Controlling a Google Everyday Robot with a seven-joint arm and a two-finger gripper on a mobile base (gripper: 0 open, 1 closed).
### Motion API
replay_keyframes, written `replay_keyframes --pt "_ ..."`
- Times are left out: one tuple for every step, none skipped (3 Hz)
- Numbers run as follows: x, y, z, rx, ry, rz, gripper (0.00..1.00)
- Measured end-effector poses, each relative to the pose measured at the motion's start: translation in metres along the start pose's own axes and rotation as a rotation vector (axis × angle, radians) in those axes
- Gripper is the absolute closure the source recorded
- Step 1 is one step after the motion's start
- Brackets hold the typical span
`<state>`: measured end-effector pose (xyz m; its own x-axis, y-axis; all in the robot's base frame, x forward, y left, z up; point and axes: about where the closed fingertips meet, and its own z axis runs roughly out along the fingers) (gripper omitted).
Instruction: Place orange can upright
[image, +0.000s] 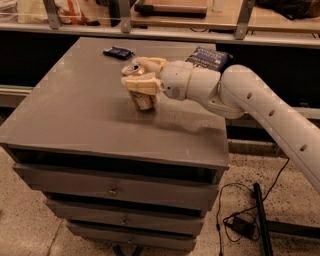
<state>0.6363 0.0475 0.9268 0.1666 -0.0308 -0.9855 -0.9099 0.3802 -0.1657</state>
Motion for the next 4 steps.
replay_keyframes --pt "-0.0007 0.0015 0.002 -0.004 -0.001 0.0 0.36" --pt "-0.0014 0.0032 0.004 -0.008 -0.002 -0.001 0.14" --pt "-0.0021 0.0048 0.0061 -0.012 -0.003 -0.001 0.0" --pt "-0.0025 0.0057 0.007 -0.016 -0.002 0.001 0.0"
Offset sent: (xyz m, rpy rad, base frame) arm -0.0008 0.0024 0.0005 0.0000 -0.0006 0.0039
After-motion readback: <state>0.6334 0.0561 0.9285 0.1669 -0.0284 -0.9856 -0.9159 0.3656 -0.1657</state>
